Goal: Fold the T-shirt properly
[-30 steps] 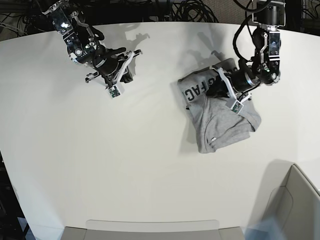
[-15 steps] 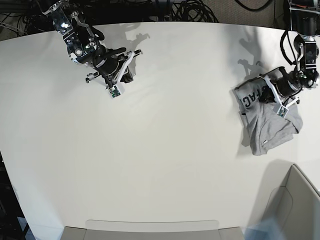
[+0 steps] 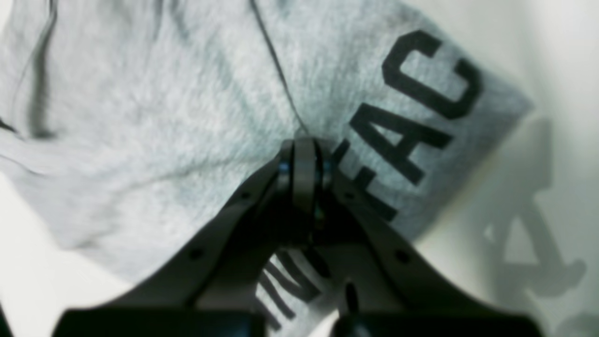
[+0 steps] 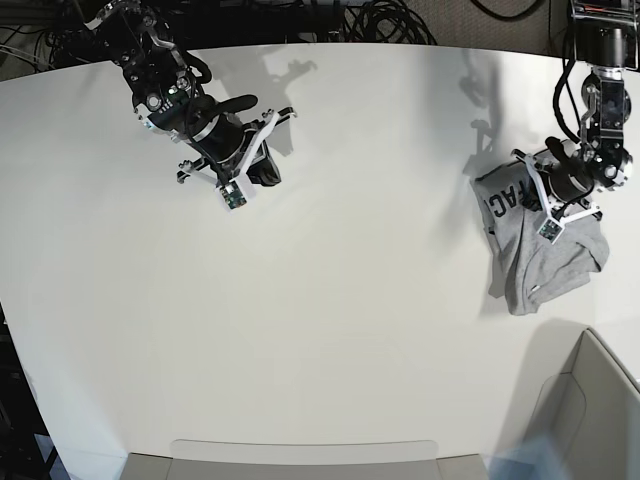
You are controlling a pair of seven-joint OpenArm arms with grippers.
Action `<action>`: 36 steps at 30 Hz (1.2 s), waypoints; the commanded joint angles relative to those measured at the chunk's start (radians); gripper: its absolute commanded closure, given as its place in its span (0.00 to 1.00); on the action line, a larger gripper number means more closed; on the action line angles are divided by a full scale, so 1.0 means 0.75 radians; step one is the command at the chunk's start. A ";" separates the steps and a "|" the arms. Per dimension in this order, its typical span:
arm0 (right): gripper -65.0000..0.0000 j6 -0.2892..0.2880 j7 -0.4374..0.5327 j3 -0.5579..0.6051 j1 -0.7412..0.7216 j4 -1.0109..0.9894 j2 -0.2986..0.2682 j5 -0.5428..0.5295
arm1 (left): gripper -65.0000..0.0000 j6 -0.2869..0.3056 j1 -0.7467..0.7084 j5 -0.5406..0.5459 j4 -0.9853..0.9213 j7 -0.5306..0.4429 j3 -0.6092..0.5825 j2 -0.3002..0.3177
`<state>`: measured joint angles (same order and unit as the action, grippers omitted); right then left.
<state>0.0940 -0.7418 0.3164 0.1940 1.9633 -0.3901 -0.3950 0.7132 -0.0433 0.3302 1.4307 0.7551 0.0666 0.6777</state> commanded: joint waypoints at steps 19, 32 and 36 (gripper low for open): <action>1.00 0.009 0.475 -0.139 0.665 0.139 -0.048 0.121 | 1.00 -0.020 -0.371 -0.359 0.751 -0.241 0.913 -0.915; 1.00 0.007 0.622 -0.364 1.086 0.133 0.030 0.125 | 1.00 -0.020 -0.702 -0.402 0.661 -0.374 0.917 -1.003; 1.00 0.007 0.622 -0.372 1.170 0.117 0.032 0.125 | 1.00 -0.020 -0.764 -0.404 0.649 -0.374 0.986 -1.011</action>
<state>0.1055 -0.2893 0.0391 1.0546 2.0411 -0.3622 -0.2989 0.7029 -0.6071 0.0200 1.9041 0.4957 0.8001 -0.0860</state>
